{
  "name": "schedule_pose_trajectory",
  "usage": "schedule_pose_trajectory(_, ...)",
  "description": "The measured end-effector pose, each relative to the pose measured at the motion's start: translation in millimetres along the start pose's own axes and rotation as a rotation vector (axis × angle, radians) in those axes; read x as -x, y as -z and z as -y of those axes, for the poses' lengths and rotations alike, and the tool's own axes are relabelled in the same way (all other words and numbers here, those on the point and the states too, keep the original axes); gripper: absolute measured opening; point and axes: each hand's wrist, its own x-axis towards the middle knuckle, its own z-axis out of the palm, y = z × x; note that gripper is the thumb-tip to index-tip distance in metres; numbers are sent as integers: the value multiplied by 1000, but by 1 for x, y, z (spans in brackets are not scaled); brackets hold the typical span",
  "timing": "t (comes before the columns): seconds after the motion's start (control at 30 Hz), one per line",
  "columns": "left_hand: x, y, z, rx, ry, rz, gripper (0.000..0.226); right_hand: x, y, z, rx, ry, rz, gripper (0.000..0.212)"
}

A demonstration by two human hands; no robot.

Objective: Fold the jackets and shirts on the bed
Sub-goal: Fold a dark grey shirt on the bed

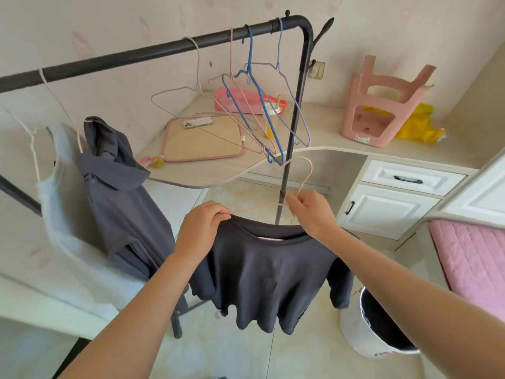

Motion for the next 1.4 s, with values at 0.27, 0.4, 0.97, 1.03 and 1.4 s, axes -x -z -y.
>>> schedule_pose_trajectory(0.27,-13,-2,-5,79,40,2,15,5,11,-36,23,17,-7,44)
schedule_pose_trajectory(0.4,-22,14,15,70,78,43,15,6,15,-63,-76,-65,25,44)
schedule_pose_trajectory(0.97,-29,42,45,103,125,43,16,-53,-52,44,-673,-14,110,52)
schedule_pose_trajectory(1.03,-30,50,52,103,151,15,15,-63,-58,68,-600,23,96,49)
schedule_pose_trajectory(1.4,-46,124,74,200,226,-255,9,-128,-110,179,-91,222,119,28)
